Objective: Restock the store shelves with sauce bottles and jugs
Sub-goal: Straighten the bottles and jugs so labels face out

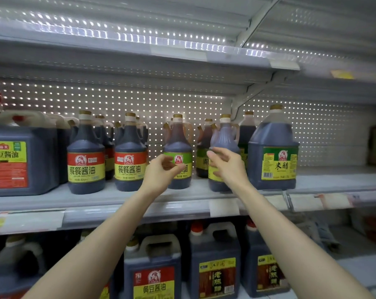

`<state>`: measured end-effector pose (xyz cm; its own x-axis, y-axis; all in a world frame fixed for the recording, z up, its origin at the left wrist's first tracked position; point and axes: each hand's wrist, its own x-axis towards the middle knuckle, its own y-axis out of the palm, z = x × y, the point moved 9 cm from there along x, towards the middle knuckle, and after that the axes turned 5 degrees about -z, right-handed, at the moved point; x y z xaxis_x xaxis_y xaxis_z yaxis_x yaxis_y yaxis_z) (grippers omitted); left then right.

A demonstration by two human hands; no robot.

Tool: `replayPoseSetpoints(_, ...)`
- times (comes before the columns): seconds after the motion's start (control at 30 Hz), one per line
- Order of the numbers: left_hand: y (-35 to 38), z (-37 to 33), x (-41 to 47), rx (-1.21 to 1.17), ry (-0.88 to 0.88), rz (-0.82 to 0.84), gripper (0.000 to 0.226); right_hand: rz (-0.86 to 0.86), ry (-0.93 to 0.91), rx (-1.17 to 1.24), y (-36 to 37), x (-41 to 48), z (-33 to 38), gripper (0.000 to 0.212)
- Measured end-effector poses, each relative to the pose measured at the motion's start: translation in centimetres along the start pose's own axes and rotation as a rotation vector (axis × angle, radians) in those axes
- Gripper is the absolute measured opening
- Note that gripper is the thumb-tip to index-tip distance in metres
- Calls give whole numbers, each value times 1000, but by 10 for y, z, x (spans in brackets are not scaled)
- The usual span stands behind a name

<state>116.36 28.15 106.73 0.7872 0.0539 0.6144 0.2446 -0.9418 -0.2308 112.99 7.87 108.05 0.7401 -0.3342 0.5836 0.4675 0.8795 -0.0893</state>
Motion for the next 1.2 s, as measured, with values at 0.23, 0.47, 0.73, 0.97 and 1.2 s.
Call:
replayPoseSetpoints(0.23,46,-13,-8,3,6,64,53,-58,-20,11,-46,1,-8,20)
replayPoseSetpoints(0.47,96,-22,-15,14,-22,101,70,24,-1,-3,-72,19,-30,39)
replayPoseSetpoints(0.73,115,-28,-10,58,-39,25,59,184,-3,42,-64,34,-40,56)
replayPoseSetpoints(0.97,117,-26,-4,76,-48,38,54,196,-70,34,-59,45,-47,56)
replayPoseSetpoints(1.2,122,-17,10,109,-89,54,58,215,-94,40,-50,55,-52,51)
